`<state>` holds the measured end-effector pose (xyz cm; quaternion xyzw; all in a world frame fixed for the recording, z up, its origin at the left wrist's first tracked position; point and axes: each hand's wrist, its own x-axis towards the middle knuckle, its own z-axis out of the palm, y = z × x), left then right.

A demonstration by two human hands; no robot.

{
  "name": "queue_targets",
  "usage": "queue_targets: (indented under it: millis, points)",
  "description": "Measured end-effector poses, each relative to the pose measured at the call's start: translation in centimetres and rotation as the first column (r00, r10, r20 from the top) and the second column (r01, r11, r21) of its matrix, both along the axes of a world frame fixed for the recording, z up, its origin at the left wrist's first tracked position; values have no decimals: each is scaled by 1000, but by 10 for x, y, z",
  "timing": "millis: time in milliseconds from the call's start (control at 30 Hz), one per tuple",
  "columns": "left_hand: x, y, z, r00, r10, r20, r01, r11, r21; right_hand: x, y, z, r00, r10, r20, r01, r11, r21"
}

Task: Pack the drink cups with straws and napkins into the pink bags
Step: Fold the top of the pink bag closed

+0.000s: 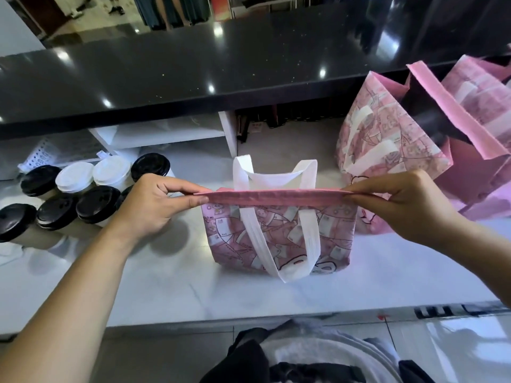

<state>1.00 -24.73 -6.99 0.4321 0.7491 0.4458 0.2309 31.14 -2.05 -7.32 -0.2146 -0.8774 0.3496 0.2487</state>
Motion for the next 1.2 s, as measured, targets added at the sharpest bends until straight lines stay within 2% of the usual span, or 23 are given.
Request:
queue_targets:
  millis: [100, 200, 300, 400, 467, 733, 967, 1100, 1200]
  points:
    - [-1, -1, -5, 993, -9, 122, 1, 998, 65, 0, -7, -12, 995, -92, -30, 92, 996, 2]
    - [7, -4, -14, 974, 17, 228, -55, 985, 162, 3, -20, -19, 961, -244, -131, 224, 962, -156]
    - [20, -12, -30, 920, 109, 378, -210, 948, 238, 3, -41, -26, 881, -420, -217, 292, 844, -449]
    - [30, -17, -48, 837, 129, 532, -300, 921, 250, -4, -56, -29, 843, -513, -160, 295, 690, -661]
    - [34, -16, -52, 789, 104, 606, -296, 928, 227, -9, -59, -25, 847, -517, -123, 274, 623, -733]
    - [19, -8, -49, 818, 28, 575, -197, 952, 233, 0, -49, -22, 903, -426, -53, 187, 502, -844]
    - [8, -13, -54, 799, -45, 600, -128, 962, 243, 7, -74, -28, 861, -503, -79, 183, 449, -875]
    - [9, -23, -59, 798, 26, 602, -175, 966, 192, 10, -115, -34, 848, -529, -41, 135, 289, -948]
    - [15, -33, -68, 816, 211, 539, -310, 945, 100, 6, -158, -37, 842, -540, -4, 128, 207, -970]
